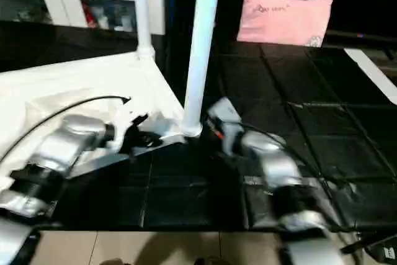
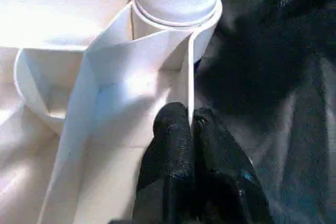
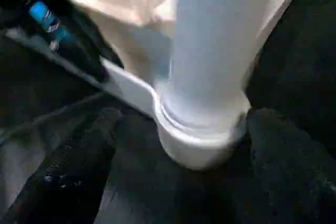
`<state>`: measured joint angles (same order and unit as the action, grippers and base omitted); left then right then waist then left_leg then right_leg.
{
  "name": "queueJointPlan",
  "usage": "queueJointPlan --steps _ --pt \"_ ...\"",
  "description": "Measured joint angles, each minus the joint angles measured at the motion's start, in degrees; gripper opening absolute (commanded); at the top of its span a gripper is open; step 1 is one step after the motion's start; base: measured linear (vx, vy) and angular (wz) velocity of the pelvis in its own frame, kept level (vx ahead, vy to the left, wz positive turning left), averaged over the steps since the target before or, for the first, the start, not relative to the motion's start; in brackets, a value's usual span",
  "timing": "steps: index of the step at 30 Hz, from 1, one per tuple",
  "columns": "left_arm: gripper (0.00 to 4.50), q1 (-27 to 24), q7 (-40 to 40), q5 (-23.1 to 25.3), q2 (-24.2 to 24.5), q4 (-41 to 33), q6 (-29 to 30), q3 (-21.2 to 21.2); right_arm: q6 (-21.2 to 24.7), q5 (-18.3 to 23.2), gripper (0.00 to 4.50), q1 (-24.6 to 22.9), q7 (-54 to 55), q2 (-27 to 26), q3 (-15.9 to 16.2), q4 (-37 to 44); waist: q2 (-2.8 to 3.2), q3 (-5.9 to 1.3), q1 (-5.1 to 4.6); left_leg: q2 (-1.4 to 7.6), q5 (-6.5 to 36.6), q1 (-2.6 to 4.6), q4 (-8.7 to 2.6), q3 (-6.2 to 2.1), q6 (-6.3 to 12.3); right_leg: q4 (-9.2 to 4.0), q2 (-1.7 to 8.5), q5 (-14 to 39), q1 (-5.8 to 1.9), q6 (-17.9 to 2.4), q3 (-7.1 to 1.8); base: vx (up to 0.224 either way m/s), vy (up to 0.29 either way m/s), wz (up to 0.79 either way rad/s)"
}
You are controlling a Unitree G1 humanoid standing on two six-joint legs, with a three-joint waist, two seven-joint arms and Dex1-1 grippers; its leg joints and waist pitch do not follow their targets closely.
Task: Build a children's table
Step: Rotate leg to tighten
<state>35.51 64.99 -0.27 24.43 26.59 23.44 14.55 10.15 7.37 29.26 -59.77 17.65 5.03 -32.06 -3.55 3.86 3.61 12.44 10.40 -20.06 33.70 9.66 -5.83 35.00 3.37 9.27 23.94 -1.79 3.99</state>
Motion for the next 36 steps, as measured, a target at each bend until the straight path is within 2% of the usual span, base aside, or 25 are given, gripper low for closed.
queueJointPlan --steps 5,9,13,17,21,22,25,31,35,36 --pt "0.00 -0.34 3.61 -0.15 1.52 -0.16 -2.75 0.75 0.32 1.12 4.46 0.05 -5.53 2.97 0.50 0.13 0.01 0.00 0.60 0.00 0.00 0.00 -0.01 -0.01 0.00 0.00 0.00 -0.09 0.05 -0.16 0.02 0.000 0.000 0.00" --pt "0.00 -1.33 8.14 -1.08 3.25 -0.81 -5.15 1.89 -1.14 1.83 4.46 0.13 -9.94 4.26 1.19 0.52 0.00 0.00 1.64 0.02 0.00 0.05 0.00 -0.01 0.00 0.01 0.00 -0.13 0.04 -0.22 0.04 0.000 0.000 0.00" --pt "0.00 -1.63 12.06 -1.23 4.07 -1.66 -7.08 3.57 0.60 2.80 4.46 0.53 -15.09 5.28 2.99 1.71 0.00 0.00 2.55 0.06 -0.01 -0.01 0.16 0.01 0.02 0.01 0.03 -0.13 -0.03 -0.22 0.02 0.000 0.000 0.00" --pt "0.00 -1.77 14.22 -1.22 4.47 -2.20 -8.70 4.76 0.69 3.19 4.46 2.55 -18.74 5.38 4.76 1.71 -0.03 -0.01 2.97 0.08 -0.01 -0.01 0.21 0.02 0.02 0.04 0.04 0.02 -0.07 0.04 0.02 0.000 0.000 0.00" --pt "0.00 -1.96 16.91 -1.23 5.22 -2.96 -10.21 6.07 -0.76 3.03 4.46 2.65 -21.59 4.91 6.62 1.22 -0.07 -0.04 3.23 0.11 -0.02 -0.04 0.21 0.03 0.02 0.06 0.04 0.01 -0.11 0.02 0.01 0.000 0.000 0.00" --pt "0.00 -1.96 17.42 -1.22 5.44 -2.98 -10.77 6.28 -1.07 3.02 4.20 2.75 -22.18 4.45 6.79 0.75 -0.07 -0.04 3.24 0.11 -0.02 -0.05 0.21 0.03 0.02 0.07 0.04 0.00 -0.11 -0.01 0.01 0.000 0.000 0.00" --pt "0.00 -1.95 18.79 -1.22 5.67 -3.07 -11.62 6.78 -1.46 3.06 4.09 3.46 -23.64 4.15 7.04 -0.33 -0.07 -0.04 3.17 0.11 -0.02 -0.05 0.22 0.03 0.02 0.06 0.05 -0.01 -0.11 -0.02 0.01 0.000 0.000 0.00" --pt "0.00 -1.88 19.79 -1.22 5.93 -3.23 -12.75 7.72 -0.74 3.51 3.38 4.44 -27.51 4.17 9.02 -0.71 -0.08 -0.04 3.10 0.13 -0.02 -0.04 0.22 0.04 0.02 0.10 0.04 0.00 -0.11 -0.01 0.02 0.000 0.000 0.00" --pt "0.00 -1.86 19.79 -1.20 6.07 -3.22 -13.36 7.84 -0.92 3.45 3.19 4.44 -28.59 4.33 9.28 -0.89 -0.08 -0.04 3.09 0.13 -0.02 -0.03 0.22 0.04 0.01 0.11 0.04 0.00 -0.12 -0.01 0.02 0.000 0.000 0.00" --pt "0.00 -1.86 19.80 -1.20 6.09 -3.22 -13.45 7.85 -1.02 3.44 3.00 4.44 -29.01 4.43 9.44 -0.93 -0.08 -0.04 3.08 0.13 -0.02 -0.03 0.22 0.04 0.01 0.12 0.04 0.00 -0.12 -0.01 0.02 0.000 0.000 0.00"
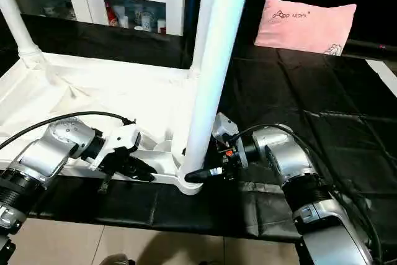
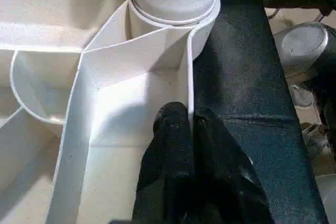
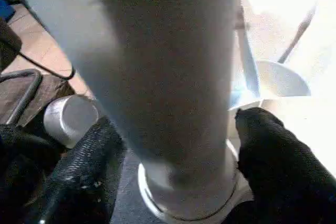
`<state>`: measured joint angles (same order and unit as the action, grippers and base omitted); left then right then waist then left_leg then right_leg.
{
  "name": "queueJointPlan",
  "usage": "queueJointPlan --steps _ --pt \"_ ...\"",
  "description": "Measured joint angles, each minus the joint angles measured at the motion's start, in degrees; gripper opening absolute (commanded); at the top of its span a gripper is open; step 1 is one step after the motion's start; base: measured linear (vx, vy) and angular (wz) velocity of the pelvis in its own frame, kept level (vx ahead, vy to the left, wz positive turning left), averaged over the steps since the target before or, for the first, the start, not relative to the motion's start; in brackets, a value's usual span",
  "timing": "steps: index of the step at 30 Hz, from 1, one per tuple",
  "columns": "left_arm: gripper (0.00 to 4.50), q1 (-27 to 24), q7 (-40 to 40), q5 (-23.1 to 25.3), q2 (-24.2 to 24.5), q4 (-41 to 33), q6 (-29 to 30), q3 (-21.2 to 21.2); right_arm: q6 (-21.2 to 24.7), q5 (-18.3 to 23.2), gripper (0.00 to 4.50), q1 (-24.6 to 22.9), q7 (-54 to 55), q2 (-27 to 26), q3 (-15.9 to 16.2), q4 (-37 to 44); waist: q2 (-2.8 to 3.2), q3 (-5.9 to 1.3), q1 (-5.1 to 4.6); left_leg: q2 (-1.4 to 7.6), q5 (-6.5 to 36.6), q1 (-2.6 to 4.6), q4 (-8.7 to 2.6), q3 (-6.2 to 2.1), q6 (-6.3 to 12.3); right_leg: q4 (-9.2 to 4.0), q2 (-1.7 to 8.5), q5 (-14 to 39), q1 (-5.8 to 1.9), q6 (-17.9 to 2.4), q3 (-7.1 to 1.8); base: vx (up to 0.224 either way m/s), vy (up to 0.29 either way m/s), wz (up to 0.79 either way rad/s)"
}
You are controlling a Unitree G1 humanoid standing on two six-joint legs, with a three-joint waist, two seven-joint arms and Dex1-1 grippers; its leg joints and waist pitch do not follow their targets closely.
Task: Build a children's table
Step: Rotate leg to tighten
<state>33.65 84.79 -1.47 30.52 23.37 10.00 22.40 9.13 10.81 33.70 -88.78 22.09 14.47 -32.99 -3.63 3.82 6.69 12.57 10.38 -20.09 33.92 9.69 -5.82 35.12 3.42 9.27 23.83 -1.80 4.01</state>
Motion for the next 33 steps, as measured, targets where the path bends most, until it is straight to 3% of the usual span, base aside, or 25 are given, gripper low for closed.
queueJointPlan --steps 12,20,25,27,31,33 --pt "0.00 0.20 0.80 0.05 0.06 0.52 -0.83 0.15 -1.84 -0.10 2.20 0.06 -0.48 0.04 0.68 -0.94 0.01 0.00 0.05 0.00 0.00 0.03 0.02 0.00 0.00 0.01 0.00 -0.01 -0.05 -0.01 0.00 0.000 0.000 0.00" --pt "0.00 0.23 -0.06 -0.07 -0.67 1.04 0.05 -0.19 -1.77 0.05 2.07 -0.68 0.13 0.05 -0.15 -0.64 0.03 -0.01 0.15 0.01 0.00 0.09 0.13 -0.01 0.00 0.06 0.01 0.00 -0.16 0.01 -0.01 0.000 0.000 0.00" --pt "0.00 0.25 -3.34 -0.39 -3.26 1.35 4.36 -1.51 1.40 0.78 2.06 -5.09 5.25 -0.04 -2.91 4.58 0.06 0.00 0.52 0.01 -0.01 0.10 0.19 -0.01 0.00 0.05 0.02 0.01 -0.28 0.02 -0.04 0.000 0.000 0.00" --pt "0.00 0.25 -6.35 -0.26 -4.29 1.65 5.90 -2.25 1.89 0.75 2.05 -5.98 9.10 -0.64 -4.56 5.02 0.06 -0.01 0.15 0.01 -0.01 0.11 0.22 -0.01 0.00 0.05 0.02 0.06 -0.30 0.10 -0.04 0.000 0.000 0.00" --pt "0.00 1.35 -15.52 1.29 -7.84 3.95 10.57 -5.17 2.68 -0.89 2.01 -6.78 25.71 -6.32 -9.18 4.06 0.10 -0.03 -1.80 -0.03 -0.01 0.22 0.19 -0.04 -0.01 0.00 0.00 0.11 -0.46 0.21 -0.03 0.000 0.000 0.00" --pt "0.00 2.17 -19.20 1.62 -9.70 4.78 12.65 -5.81 2.76 -1.51 1.99 -6.63 31.76 -8.40 -10.85 3.38 0.13 -0.05 -2.32 -0.04 -0.02 0.27 0.20 -0.06 -0.02 -0.04 0.00 0.11 -0.45 0.21 -0.03 0.000 0.000 0.00"
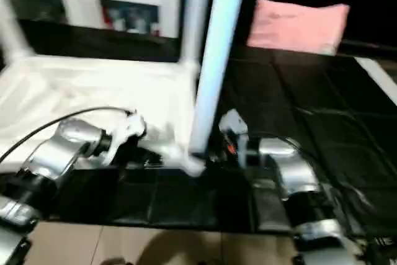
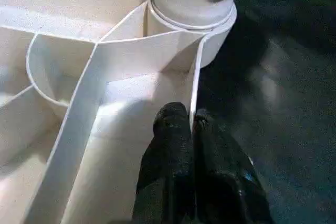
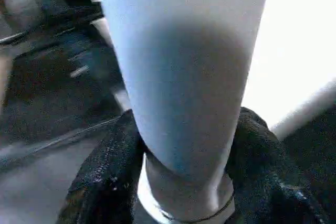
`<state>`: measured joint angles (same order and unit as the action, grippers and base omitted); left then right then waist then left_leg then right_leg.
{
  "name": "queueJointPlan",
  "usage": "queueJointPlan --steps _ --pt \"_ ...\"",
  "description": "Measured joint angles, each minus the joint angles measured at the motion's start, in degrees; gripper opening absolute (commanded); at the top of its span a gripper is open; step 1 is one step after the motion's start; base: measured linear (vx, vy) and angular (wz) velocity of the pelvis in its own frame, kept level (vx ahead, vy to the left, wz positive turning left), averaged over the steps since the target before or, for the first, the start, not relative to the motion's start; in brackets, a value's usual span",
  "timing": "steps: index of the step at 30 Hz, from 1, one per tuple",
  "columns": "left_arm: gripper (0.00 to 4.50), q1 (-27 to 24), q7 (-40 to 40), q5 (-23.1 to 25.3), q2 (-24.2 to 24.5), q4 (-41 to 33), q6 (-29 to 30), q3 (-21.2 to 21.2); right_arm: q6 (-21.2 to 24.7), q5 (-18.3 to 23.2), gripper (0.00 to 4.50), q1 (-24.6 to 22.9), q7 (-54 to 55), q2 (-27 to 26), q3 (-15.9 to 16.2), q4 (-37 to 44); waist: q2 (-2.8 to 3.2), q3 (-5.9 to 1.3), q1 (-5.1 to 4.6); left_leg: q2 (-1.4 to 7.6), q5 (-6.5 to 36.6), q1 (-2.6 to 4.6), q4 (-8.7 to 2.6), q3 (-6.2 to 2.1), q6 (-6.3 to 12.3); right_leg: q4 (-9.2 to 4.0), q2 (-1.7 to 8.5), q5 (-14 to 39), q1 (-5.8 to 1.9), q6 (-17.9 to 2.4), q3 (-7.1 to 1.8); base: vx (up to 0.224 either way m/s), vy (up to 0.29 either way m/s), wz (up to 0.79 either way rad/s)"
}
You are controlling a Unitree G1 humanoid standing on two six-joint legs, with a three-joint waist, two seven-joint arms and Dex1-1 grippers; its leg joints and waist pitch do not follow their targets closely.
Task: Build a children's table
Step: Rotate leg to tighten
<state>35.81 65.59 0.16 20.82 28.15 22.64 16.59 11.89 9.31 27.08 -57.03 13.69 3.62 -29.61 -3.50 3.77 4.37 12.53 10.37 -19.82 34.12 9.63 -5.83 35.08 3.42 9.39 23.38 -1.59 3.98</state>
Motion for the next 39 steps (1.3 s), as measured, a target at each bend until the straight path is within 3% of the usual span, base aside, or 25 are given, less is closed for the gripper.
queueJointPlan --steps 6,8,11,13,19,23,27,28,30,35,39 --pt "0.00 1.66 -11.42 1.14 -4.92 1.00 6.29 -3.12 1.38 -1.79 1.96 4.91 19.13 -7.96 -3.72 -5.39 0.04 -0.04 -1.66 0.00 0.00 -0.03 0.00 -0.03 0.00 0.01 -0.02 -0.01 0.04 -0.01 0.01 0.000 0.000 0.00" --pt "0.00 3.42 -16.43 1.73 -7.36 3.23 8.14 -4.96 1.54 -3.15 1.96 9.38 27.85 -11.47 -5.38 -10.32 0.03 -0.03 -2.21 0.00 0.00 -0.12 0.00 -0.03 -0.01 0.04 -0.02 -0.04 0.13 -0.05 0.01 0.000 0.000 0.00" --pt "0.00 5.00 -19.95 1.88 -8.78 4.91 8.81 -5.54 1.74 -3.96 1.96 13.58 34.45 -13.71 -6.55 -14.80 0.03 -0.04 -2.31 -0.01 0.02 -0.24 -0.07 -0.01 -0.01 0.04 -0.02 -0.06 0.36 -0.09 0.00 0.000 0.000 0.00" --pt "0.00 5.13 -20.12 1.87 -8.82 4.91 8.79 -5.56 1.53 -3.90 2.52 13.79 35.00 -14.18 -7.26 -15.07 0.00 -0.05 -2.08 -0.02 0.04 -0.26 -0.28 0.01 0.00 0.02 -0.02 -0.16 0.38 -0.27 0.00 0.000 0.000 0.00" --pt "0.00 5.30 -19.66 2.40 -8.22 4.84 8.28 -5.09 -0.16 -3.41 3.14 13.74 35.14 -15.23 -7.74 -15.66 0.02 -0.04 -2.05 -0.02 0.02 -0.27 -0.48 0.07 -0.02 0.01 -0.03 -0.13 0.45 -0.31 0.00 0.000 0.000 0.00" --pt "0.00 5.29 -17.87 2.88 -6.41 4.77 6.21 -3.31 -2.45 -2.73 3.52 12.21 31.40 -14.73 -7.69 -15.15 0.07 -0.01 -1.95 -0.01 0.01 -0.26 -0.46 0.07 -0.03 0.01 -0.03 -0.15 0.45 -0.34 0.00 0.000 0.000 0.00" --pt "0.00 4.51 -14.47 2.98 -4.01 4.32 2.80 -2.52 -3.95 -2.12 3.79 7.17 22.14 -10.87 -5.55 -9.95 0.05 0.00 -1.21 -0.01 0.01 -0.27 -0.46 0.07 -0.01 -0.03 -0.03 -0.17 0.56 -0.36 0.01 0.000 0.000 0.00" --pt "0.00 3.92 -12.67 2.85 -2.86 3.63 1.85 -2.37 -4.80 -2.06 4.04 5.60 18.38 -8.33 -4.16 -7.90 0.02 0.01 -1.08 -0.01 0.02 -0.26 -0.47 0.07 -0.01 -0.03 -0.03 -0.16 0.58 -0.36 0.01 0.000 0.000 0.00" --pt "0.00 2.42 -9.50 2.06 -0.53 1.93 0.71 -2.35 -4.99 -0.94 4.12 3.59 10.92 -4.45 -2.53 -5.63 -0.03 0.04 -1.00 0.00 0.03 -0.27 -0.47 0.07 0.00 -0.04 -0.03 -0.16 0.58 -0.35 0.01 0.000 0.000 0.00" --pt "0.00 1.44 -3.15 1.61 2.94 1.52 -3.87 -0.78 -4.61 1.81 4.45 3.06 0.12 0.22 -2.43 -3.26 -0.04 0.04 -0.67 0.01 0.01 -0.25 -0.37 0.06 0.00 -0.03 -0.03 -0.16 0.56 -0.36 0.01 0.000 0.000 0.00" --pt "0.00 0.43 2.74 0.51 5.21 0.91 -6.90 0.14 -4.49 2.30 4.45 2.60 -7.48 4.90 -1.24 -1.02 -0.04 0.03 0.58 0.01 0.02 -0.25 -0.34 0.07 0.00 -0.04 -0.02 -0.16 0.53 -0.34 0.01 0.000 0.000 0.00"
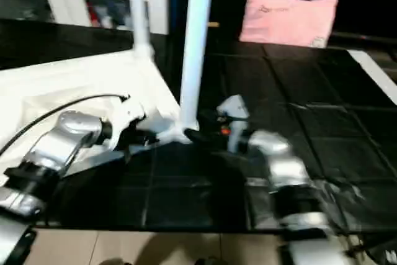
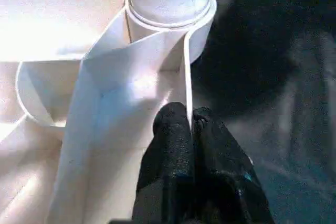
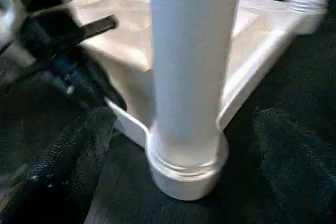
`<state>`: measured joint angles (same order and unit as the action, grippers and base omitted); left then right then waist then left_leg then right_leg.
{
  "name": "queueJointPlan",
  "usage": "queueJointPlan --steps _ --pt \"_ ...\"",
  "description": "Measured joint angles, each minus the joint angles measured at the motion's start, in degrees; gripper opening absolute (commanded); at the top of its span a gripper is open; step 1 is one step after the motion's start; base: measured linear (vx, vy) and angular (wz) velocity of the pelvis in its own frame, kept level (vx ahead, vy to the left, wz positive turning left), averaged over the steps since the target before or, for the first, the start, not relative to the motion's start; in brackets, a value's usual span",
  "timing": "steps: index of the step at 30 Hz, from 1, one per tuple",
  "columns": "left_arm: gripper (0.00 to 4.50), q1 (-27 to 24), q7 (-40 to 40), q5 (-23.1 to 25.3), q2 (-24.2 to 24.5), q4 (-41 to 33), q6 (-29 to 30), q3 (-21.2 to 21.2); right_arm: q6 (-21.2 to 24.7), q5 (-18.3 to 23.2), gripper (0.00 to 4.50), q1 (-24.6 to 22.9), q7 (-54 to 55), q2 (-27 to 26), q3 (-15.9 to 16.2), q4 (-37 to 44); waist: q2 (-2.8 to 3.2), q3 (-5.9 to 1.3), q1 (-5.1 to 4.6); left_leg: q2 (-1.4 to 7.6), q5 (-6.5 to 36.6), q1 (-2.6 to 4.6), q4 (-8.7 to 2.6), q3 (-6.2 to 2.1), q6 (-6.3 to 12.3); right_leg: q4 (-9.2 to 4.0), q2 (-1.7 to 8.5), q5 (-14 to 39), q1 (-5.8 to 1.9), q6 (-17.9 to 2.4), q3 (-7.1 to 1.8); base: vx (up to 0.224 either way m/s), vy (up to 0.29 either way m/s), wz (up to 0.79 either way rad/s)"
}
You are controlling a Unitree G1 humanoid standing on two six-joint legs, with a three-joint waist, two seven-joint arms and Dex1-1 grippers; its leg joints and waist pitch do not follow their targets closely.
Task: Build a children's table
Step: Rotate leg to tighten
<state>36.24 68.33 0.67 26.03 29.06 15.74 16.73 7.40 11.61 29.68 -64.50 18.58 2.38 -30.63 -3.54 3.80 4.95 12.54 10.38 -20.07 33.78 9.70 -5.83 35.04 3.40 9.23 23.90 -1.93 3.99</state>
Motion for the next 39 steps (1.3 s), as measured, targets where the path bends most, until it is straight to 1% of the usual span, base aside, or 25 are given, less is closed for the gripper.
queueJointPlan --steps 1,3,5,6,7,10,12,14,15,16,18,19,20,23,26,28,30,33,34,36,38,39 --pt "0.00 -0.23 1.93 -0.13 0.82 -0.48 -0.75 0.33 0.00 0.04 4.45 -0.46 -2.89 1.37 1.19 0.78 0.00 0.00 0.28 0.00 0.00 -0.02 0.00 0.00 0.00 0.01 0.00 0.01 0.01 0.01 0.01 0.000 0.000 0.00" --pt "0.00 -0.45 4.20 -0.60 1.86 -0.81 -1.43 0.87 0.03 0.03 4.45 -0.73 -6.03 2.76 2.72 0.95 0.00 0.00 0.49 0.01 0.00 -0.02 0.01 0.00 0.00 0.01 0.00 0.02 0.00 0.03 0.01 0.000 0.000 0.00" --pt "0.00 -0.45 7.40 -0.83 3.01 -0.86 -3.30 1.93 0.73 0.10 4.45 -0.78 -11.84 4.60 4.95 1.26 0.00 0.00 0.79 0.01 0.00 -0.02 0.02 0.00 0.00 0.00 0.00 0.02 -0.04 0.03 0.01 0.000 0.000 0.00" --pt "0.00 -0.45 8.21 -0.86 3.19 -0.85 -3.85 2.22 0.93 0.11 4.45 -0.77 -13.46 4.90 5.27 1.26 0.00 0.00 0.96 0.01 0.00 -0.02 0.04 0.00 0.00 0.00 0.00 0.02 -0.03 0.03 0.01 0.000 0.000 0.00" --pt "0.00 -0.45 9.31 -0.84 3.37 -0.81 -4.92 2.67 0.94 0.08 4.45 -0.61 -15.63 5.20 6.27 1.24 0.00 0.00 1.17 0.02 0.00 -0.02 0.07 0.00 0.00 0.02 0.00 0.02 -0.04 0.03 0.01 0.000 0.000 0.00" --pt "0.00 -0.44 11.58 -0.85 3.34 -0.68 -6.77 3.55 0.65 -0.16 4.45 -0.04 -18.30 5.20 7.76 0.56 -0.01 0.00 1.71 0.04 -0.01 -0.03 0.12 0.00 0.00 0.05 0.01 0.07 -0.06 0.11 0.01 0.000 0.000 0.00" --pt "0.00 -0.39 12.78 -0.87 2.92 -0.33 -7.69 3.75 -0.58 -0.85 4.45 1.12 -19.11 5.08 9.10 -0.60 -0.01 0.00 1.72 0.05 -0.01 -0.04 0.17 0.01 0.00 0.07 0.02 0.07 -0.07 0.11 0.00 0.000 0.000 0.00" --pt "0.00 -0.15 13.76 -0.93 2.71 -0.06 -8.14 4.17 -0.83 -1.09 4.45 2.05 -20.45 4.99 9.96 -1.56 -0.07 -0.01 1.84 0.05 -0.01 -0.04 0.20 0.01 0.01 0.07 0.03 0.06 -0.13 0.11 0.00 0.000 0.000 0.00" --pt "0.00 -0.11 14.13 -0.96 2.70 -0.06 -8.33 4.46 -0.92 -1.09 4.18 2.18 -20.92 4.86 10.27 -1.86 -0.09 -0.02 1.86 0.05 -0.01 -0.04 0.20 0.01 0.01 0.07 0.03 0.06 -0.16 0.10 0.00 0.000 0.000 0.00" --pt "0.00 -0.09 14.76 -0.98 2.61 -0.06 -8.58 4.63 -1.15 -1.10 4.11 2.28 -21.38 4.51 10.68 -2.27 -0.12 -0.02 1.88 0.05 -0.01 -0.05 0.20 0.01 0.01 0.07 0.04 0.07 -0.16 0.11 0.00 0.000 0.000 0.00" --pt "0.00 -0.08 15.71 -1.05 2.66 -0.09 -8.99 5.04 -1.31 -1.10 4.11 2.65 -22.39 4.26 11.27 -2.94 -0.12 -0.02 1.91 0.05 0.00 -0.06 0.19 0.01 0.02 0.07 0.04 0.07 -0.15 0.11 0.00 0.000 0.000 0.00" --pt "0.00 -0.08 16.01 -1.05 2.68 -0.10 -9.46 5.20 -1.30 -1.14 3.89 3.03 -23.08 4.11 11.64 -3.41 -0.12 -0.02 1.93 0.07 0.00 -0.06 0.19 0.01 0.02 0.08 0.04 0.07 -0.14 0.12 0.01 0.000 0.000 0.00" --pt "0.00 -0.06 16.20 -1.05 2.68 -0.10 -9.69 5.36 -1.29 -1.14 3.78 3.19 -23.51 4.01 11.74 -3.42 -0.12 -0.02 1.95 0.07 0.00 -0.07 0.19 0.01 0.01 0.08 0.04 0.07 -0.14 0.12 0.01 0.000 0.000 0.00" --pt "0.00 0.02 16.94 -1.04 2.67 -0.10 -10.24 5.74 -1.34 -1.13 3.68 3.71 -24.82 3.99 12.11 -3.84 -0.12 -0.02 2.01 0.07 -0.01 -0.06 0.20 0.01 0.01 0.09 0.04 0.07 -0.15 0.11 0.01 0.000 0.000 0.00" --pt "0.00 0.02 17.66 -1.01 2.69 -0.10 -10.87 5.86 -1.56 -1.13 3.32 3.89 -25.57 4.00 12.76 -4.14 -0.13 -0.03 2.09 0.08 -0.01 -0.06 0.20 0.01 0.01 0.10 0.04 0.07 -0.15 0.12 0.01 0.000 0.000 0.00" --pt "0.00 0.02 18.01 -1.01 2.71 -0.10 -11.11 6.02 -1.84 -1.09 3.21 3.89 -25.99 4.08 12.76 -4.41 -0.13 -0.03 2.20 0.08 -0.01 -0.06 0.20 0.01 0.01 0.09 0.04 0.08 -0.15 0.13 0.01 0.000 0.000 0.00" --pt "0.00 0.02 18.24 -1.02 2.76 -0.10 -11.21 6.11 -1.94 -1.06 2.99 3.89 -26.54 4.10 12.77 -4.44 -0.13 -0.03 2.25 0.08 -0.01 -0.06 0.20 0.01 0.01 0.10 0.04 0.08 -0.15 0.12 0.01 0.000 0.000 0.00" --pt "0.00 0.02 18.73 -1.02 2.78 -0.11 -11.36 6.23 -2.01 -1.04 2.78 3.89 -26.68 4.14 12.77 -4.44 -0.13 -0.03 2.32 0.08 -0.01 -0.05 0.20 0.01 0.01 0.11 0.04 0.08 -0.15 0.12 0.01 0.000 0.000 0.00" --pt "0.00 0.02 18.82 -1.01 2.78 -0.11 -11.54 6.26 -2.07 -1.01 2.78 3.89 -26.70 4.14 12.81 -4.44 -0.13 -0.03 2.37 0.08 -0.01 -0.05 0.20 0.01 0.01 0.11 0.03 0.07 -0.15 0.12 0.01 0.000 0.000 0.00" --pt "0.00 0.02 18.82 -0.95 2.80 -0.10 -11.82 6.27 -2.53 -0.99 2.53 3.89 -26.71 4.20 12.97 -4.44 -0.13 -0.03 2.41 0.08 -0.01 -0.05 0.20 0.01 0.01 0.11 0.04 0.08 -0.15 0.12 0.01 0.000 0.000 0.00" --pt "0.00 0.02 18.81 -0.93 2.73 -0.06 -12.21 6.41 -2.97 -0.99 2.45 3.89 -26.64 4.31 13.00 -4.48 -0.13 -0.03 2.53 0.08 -0.01 -0.05 0.20 0.01 0.01 0.11 0.04 0.08 -0.15 0.13 0.01 0.000 0.000 0.00" --pt "0.00 0.03 18.80 -0.92 2.65 -0.06 -12.28 6.47 -3.21 -0.99 2.21 3.94 -26.61 4.36 13.02 -4.46 -0.14 -0.03 2.62 0.08 -0.01 -0.05 0.20 0.02 0.01 0.11 0.04 0.08 -0.15 0.13 0.01 0.000 0.000 0.00"
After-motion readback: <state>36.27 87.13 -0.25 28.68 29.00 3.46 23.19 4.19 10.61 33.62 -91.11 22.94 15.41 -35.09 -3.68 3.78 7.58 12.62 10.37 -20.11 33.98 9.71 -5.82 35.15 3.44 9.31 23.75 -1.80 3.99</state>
